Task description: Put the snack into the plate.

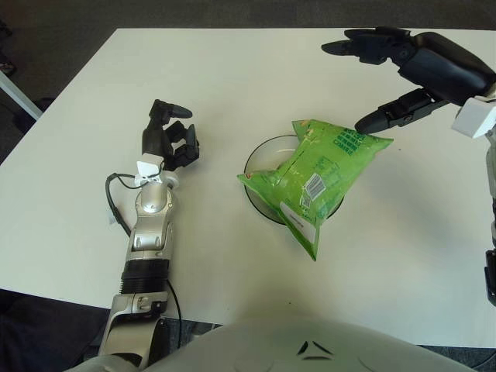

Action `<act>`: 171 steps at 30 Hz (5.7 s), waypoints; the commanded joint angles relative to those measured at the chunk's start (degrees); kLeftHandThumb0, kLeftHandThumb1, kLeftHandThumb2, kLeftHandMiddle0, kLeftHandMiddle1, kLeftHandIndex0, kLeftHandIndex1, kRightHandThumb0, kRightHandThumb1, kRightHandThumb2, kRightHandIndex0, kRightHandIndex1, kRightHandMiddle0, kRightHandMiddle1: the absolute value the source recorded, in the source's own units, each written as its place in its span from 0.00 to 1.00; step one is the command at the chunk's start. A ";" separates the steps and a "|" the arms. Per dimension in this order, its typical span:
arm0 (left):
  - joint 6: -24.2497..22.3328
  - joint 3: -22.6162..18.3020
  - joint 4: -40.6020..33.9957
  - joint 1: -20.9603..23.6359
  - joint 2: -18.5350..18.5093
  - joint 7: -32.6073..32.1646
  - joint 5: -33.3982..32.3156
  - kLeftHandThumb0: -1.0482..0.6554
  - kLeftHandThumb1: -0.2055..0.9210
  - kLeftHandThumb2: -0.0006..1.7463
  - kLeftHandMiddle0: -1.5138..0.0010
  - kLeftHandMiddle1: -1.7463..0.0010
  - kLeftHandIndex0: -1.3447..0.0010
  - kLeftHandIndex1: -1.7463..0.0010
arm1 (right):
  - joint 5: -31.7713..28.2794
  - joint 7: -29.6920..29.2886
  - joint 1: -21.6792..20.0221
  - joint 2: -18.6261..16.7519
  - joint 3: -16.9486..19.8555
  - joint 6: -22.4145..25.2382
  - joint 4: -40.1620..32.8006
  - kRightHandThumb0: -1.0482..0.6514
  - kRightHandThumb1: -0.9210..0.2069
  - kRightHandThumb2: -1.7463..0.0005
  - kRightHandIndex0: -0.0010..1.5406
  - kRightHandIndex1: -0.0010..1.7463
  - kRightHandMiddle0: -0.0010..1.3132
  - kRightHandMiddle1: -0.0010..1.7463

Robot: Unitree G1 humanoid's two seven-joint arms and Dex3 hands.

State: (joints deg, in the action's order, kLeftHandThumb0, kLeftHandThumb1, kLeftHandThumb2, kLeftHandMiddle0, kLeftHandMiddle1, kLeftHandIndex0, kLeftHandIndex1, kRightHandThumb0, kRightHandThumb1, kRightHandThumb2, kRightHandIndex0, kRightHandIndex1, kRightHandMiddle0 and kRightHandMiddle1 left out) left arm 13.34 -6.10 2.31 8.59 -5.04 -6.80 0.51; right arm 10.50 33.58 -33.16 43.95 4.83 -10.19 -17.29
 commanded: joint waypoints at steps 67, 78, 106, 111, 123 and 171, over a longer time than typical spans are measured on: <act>-0.14 0.24 5.71 -5.14 2.55 -0.57 0.11 0.39 0.76 0.50 0.44 0.00 0.73 0.00 | -19.54 -26.23 21.47 -32.42 10.74 8.66 20.35 0.62 0.18 0.64 0.33 0.86 0.28 0.85; -0.18 0.23 5.95 -4.82 2.57 -0.62 0.13 0.39 0.77 0.50 0.44 0.00 0.73 0.00 | -22.58 -25.15 25.15 -34.71 10.06 5.11 23.11 0.62 0.38 0.38 0.30 0.99 0.27 0.94; -0.80 0.16 5.01 -5.19 2.34 0.00 -0.29 0.39 0.77 0.50 0.45 0.00 0.73 0.00 | -9.49 -41.86 28.68 -40.21 4.86 -13.65 32.58 0.54 0.01 0.87 0.62 1.00 0.57 1.00; -0.81 0.28 4.99 -5.23 2.39 -0.10 -0.22 0.39 0.77 0.50 0.45 0.00 0.73 0.00 | -10.58 -41.44 28.13 -40.05 4.05 -14.96 34.59 0.54 0.00 0.89 0.63 1.00 0.58 1.00; -1.14 0.76 4.37 -5.50 2.71 -0.52 0.24 0.39 0.77 0.50 0.44 0.00 0.73 0.00 | -13.53 -38.95 27.84 -39.41 3.71 -13.20 35.63 0.53 0.00 0.90 0.64 1.00 0.60 1.00; 5.17 -0.29 6.16 -5.67 3.98 -0.24 -2.55 0.39 0.77 0.49 0.44 0.00 0.73 0.00 | -28.37 -24.57 23.49 -40.84 9.33 -15.78 43.70 0.42 0.00 0.57 0.70 1.00 0.61 1.00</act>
State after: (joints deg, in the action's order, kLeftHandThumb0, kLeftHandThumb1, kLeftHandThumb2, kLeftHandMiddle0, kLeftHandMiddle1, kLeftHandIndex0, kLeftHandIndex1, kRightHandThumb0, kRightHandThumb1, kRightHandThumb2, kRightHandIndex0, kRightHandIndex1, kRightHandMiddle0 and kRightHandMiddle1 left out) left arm 17.51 -7.04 3.10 9.09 -4.62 -6.83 -1.61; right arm -18.12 8.01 -18.56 8.39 15.05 -25.23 18.87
